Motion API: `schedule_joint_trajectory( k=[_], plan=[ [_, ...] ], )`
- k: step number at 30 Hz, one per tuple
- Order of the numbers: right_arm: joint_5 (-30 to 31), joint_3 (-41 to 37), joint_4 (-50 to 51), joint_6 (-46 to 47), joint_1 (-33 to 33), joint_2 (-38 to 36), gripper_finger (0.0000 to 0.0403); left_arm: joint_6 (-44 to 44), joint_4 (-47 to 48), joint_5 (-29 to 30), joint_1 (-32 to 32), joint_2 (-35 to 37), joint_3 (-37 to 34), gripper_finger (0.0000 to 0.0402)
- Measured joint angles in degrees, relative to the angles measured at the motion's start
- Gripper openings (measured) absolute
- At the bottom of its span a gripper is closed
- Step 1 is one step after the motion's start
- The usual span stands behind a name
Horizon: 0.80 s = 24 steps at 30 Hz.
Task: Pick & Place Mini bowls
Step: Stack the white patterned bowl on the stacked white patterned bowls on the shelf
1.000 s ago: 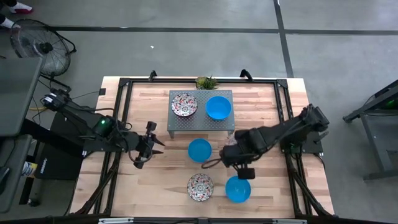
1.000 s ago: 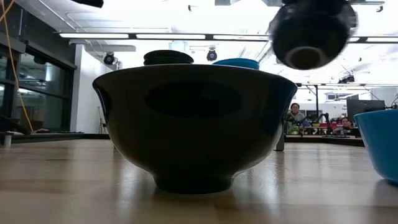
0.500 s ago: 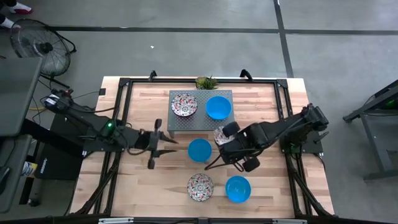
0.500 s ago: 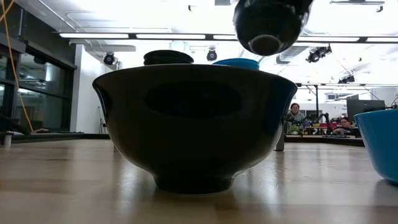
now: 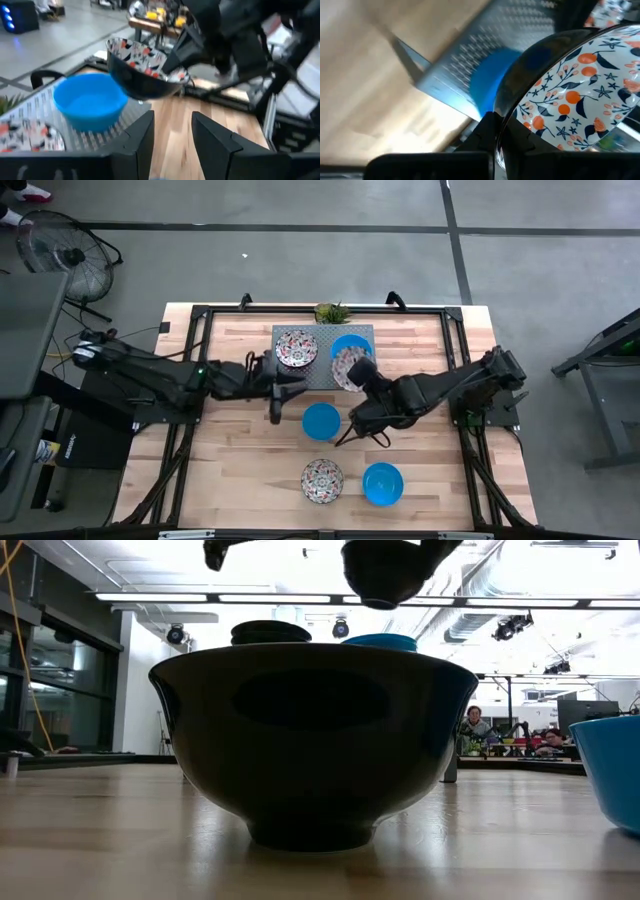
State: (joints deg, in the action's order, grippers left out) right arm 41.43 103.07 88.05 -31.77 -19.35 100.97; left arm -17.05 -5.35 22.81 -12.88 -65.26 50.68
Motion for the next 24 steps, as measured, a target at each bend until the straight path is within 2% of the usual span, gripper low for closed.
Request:
schedule_joint_trajectory(
  k=[4, 11, 18, 24],
  plan=[
    [5.32, 0.0, -0.02, -3.98, 1.06, 0.0, 0.0, 0.02, -4.05, 0.04, 2.38, -1.71, 1.81, 0.0129],
    [8.2, -0.02, -0.15, -6.45, 2.64, 0.0, 0.0, -1.08, -4.27, 0.86, 6.65, -6.02, 7.71, 0.0129],
    [8.13, -0.02, -0.17, -6.44, 2.91, 0.0, 0.0, -1.22, 4.32, 4.27, 8.94, -10.78, 15.72, 0.0129],
    [8.34, -0.02, -0.17, -6.26, 2.91, 0.0, 0.0, -0.82, 12.64, 4.4, 9.24, -15.49, 23.2, 0.0129]
  ],
)
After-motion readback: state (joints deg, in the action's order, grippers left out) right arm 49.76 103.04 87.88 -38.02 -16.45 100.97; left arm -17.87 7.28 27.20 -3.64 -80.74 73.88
